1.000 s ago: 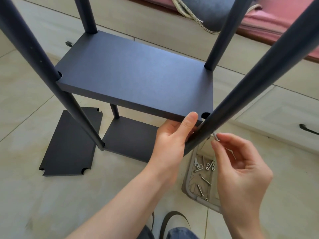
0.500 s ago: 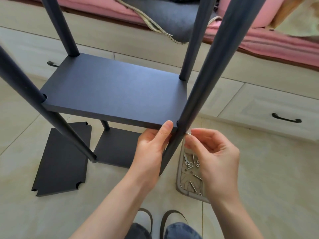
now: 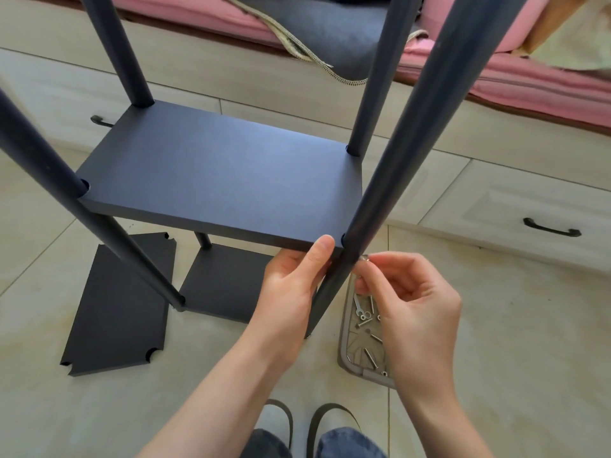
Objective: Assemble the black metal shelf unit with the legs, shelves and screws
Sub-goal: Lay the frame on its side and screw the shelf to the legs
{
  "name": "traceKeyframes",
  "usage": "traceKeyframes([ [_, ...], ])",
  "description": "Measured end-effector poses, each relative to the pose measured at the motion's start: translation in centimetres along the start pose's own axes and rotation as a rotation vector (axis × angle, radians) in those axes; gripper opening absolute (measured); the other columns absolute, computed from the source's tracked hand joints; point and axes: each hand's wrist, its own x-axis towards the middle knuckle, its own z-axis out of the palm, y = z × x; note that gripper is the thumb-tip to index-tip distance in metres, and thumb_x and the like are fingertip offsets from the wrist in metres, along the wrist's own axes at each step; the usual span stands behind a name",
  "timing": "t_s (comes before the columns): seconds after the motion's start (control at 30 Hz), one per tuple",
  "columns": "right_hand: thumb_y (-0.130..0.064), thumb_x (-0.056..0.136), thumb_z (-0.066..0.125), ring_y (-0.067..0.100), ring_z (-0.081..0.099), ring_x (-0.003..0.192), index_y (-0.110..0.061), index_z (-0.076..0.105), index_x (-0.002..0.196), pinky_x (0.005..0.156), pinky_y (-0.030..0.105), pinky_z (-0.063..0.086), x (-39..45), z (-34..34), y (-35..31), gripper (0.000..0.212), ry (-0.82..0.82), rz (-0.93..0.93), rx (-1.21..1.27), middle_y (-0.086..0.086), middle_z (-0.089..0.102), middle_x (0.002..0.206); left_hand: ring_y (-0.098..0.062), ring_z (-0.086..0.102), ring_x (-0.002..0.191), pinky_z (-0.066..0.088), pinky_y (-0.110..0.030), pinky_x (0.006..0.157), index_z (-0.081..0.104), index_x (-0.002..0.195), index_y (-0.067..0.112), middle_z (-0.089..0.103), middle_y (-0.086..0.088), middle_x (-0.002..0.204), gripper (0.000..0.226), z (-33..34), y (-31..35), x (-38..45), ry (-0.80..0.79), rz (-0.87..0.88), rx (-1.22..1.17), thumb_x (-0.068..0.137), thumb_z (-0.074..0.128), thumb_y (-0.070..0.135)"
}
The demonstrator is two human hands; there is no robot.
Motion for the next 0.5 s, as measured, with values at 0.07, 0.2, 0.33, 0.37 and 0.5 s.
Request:
traceKeyframes([
  [0.07, -0.007, 0.08, 0.078, 0.015, 0.073, 0.07, -0.018, 0.074, 0.084, 0.069, 0.023, 0.058, -0.18, -0.17, -0.07, 0.012, -0.015, 0.009, -0.007, 0.0, 0.075, 0.076, -0.025, 0.072, 0.103, 0.054, -0.033, 0.095, 0.073, 0.094, 0.014, 0.076, -0.01, 0.102, 0.031, -0.03, -0.05, -0.01, 0.005, -0.005, 0.01, 0.082, 0.063, 0.041],
  [0.2, -0.006, 0.082, 0.075, 0.014, 0.074, 0.073, -0.019, 0.075, 0.087, 0.071, 0.024, 0.058, -0.23, -0.23, -0.09, 0.014, -0.025, -0.021, -0.045, -0.002, 0.076, 0.078, -0.025, 0.072, 0.104, 0.053, -0.034, 0.097, 0.074, 0.088, 0.02, 0.076, -0.009, 0.102, 0.025, 0.0, -0.08, 0.1, 0.002, 0.0, 0.01, 0.082, 0.063, 0.041],
  [0.33, -0.008, 0.086, 0.072, 0.013, 0.073, 0.073, -0.018, 0.075, 0.086, 0.069, 0.02, 0.055, -0.17, -0.02, 0.03, 0.01, -0.025, -0.034, -0.065, -0.002, 0.075, 0.076, -0.025, 0.072, 0.105, 0.052, -0.036, 0.099, 0.073, 0.092, 0.018, 0.076, -0.01, 0.104, 0.03, -0.14, -0.31, 0.07, -0.002, -0.002, 0.029, 0.081, 0.063, 0.044],
  [0.37, -0.008, 0.087, 0.071, 0.013, 0.072, 0.073, -0.018, 0.075, 0.085, 0.068, 0.019, 0.055, -0.17, 0.01, 0.06, 0.011, -0.026, -0.036, -0.07, -0.002, 0.074, 0.076, -0.025, 0.072, 0.104, 0.052, -0.037, 0.1, 0.073, 0.093, 0.018, 0.076, -0.011, 0.104, 0.032, -0.18, -0.36, 0.06, 0.0, -0.005, 0.036, 0.08, 0.063, 0.045],
  [0.5, -0.01, 0.088, 0.071, 0.012, 0.072, 0.074, -0.02, 0.074, 0.084, 0.069, 0.02, 0.055, -0.12, 0.13, 0.13, 0.011, -0.017, -0.041, -0.085, -0.003, 0.074, 0.076, -0.026, 0.072, 0.104, 0.052, -0.041, 0.102, 0.072, 0.093, 0.017, 0.076, -0.011, 0.104, 0.033, -0.33, -0.51, 0.16, 0.013, -0.006, 0.061, 0.08, 0.064, 0.046],
])
